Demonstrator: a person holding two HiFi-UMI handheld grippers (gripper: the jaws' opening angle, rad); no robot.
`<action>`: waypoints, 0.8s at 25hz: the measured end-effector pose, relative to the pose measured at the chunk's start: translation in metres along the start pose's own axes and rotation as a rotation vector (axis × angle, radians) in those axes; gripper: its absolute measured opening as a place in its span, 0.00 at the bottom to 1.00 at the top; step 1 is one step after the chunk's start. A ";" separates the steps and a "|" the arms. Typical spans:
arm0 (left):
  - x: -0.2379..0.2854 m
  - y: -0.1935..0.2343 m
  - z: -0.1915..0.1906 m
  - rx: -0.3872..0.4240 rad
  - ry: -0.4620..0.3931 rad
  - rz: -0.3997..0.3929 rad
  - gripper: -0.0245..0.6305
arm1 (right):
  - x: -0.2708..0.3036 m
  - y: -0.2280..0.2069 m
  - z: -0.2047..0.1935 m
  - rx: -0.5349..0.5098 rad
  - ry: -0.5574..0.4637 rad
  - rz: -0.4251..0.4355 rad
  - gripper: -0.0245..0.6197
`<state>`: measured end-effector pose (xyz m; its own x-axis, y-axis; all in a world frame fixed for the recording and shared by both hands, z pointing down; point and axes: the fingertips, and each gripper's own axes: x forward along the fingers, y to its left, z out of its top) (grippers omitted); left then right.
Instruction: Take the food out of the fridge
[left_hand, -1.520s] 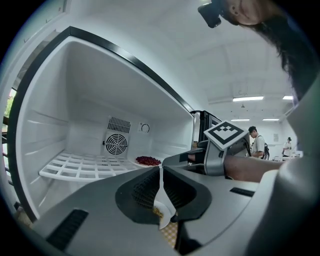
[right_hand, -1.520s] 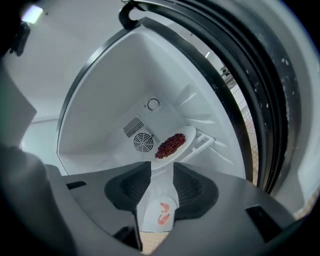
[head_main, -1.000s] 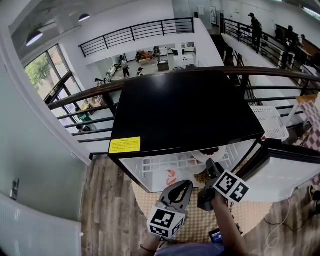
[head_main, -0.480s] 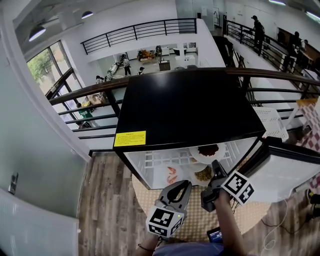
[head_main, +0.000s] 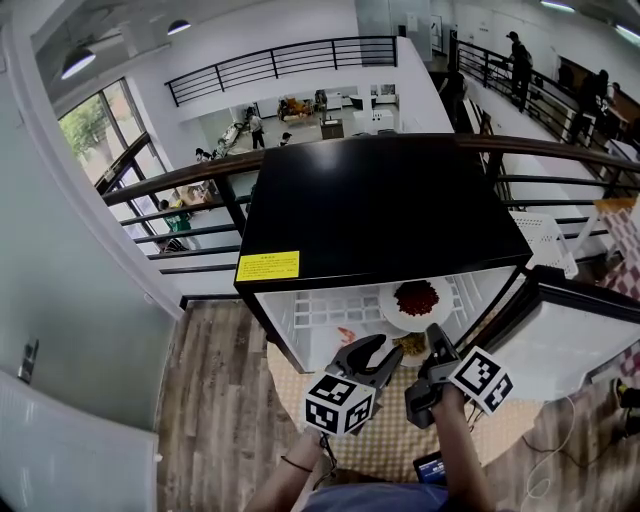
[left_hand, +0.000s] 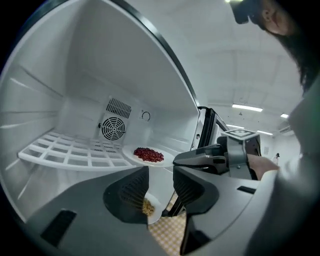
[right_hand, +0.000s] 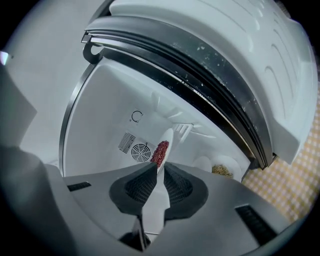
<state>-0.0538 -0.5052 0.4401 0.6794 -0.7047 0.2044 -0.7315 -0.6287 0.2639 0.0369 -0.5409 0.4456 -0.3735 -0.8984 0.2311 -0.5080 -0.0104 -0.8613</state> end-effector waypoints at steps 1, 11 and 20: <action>0.003 0.002 0.001 -0.012 0.002 -0.002 0.26 | -0.002 0.000 0.000 -0.005 0.004 -0.001 0.12; 0.023 0.003 -0.016 -0.187 0.038 -0.133 0.51 | -0.018 -0.008 -0.004 0.012 0.032 0.004 0.12; 0.033 0.020 -0.005 -0.269 0.012 -0.107 0.51 | -0.024 -0.012 -0.010 -0.001 0.050 -0.004 0.12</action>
<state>-0.0457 -0.5401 0.4568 0.7534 -0.6345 0.1726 -0.6155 -0.5882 0.5245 0.0447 -0.5147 0.4546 -0.4095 -0.8754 0.2570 -0.5106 -0.0136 -0.8597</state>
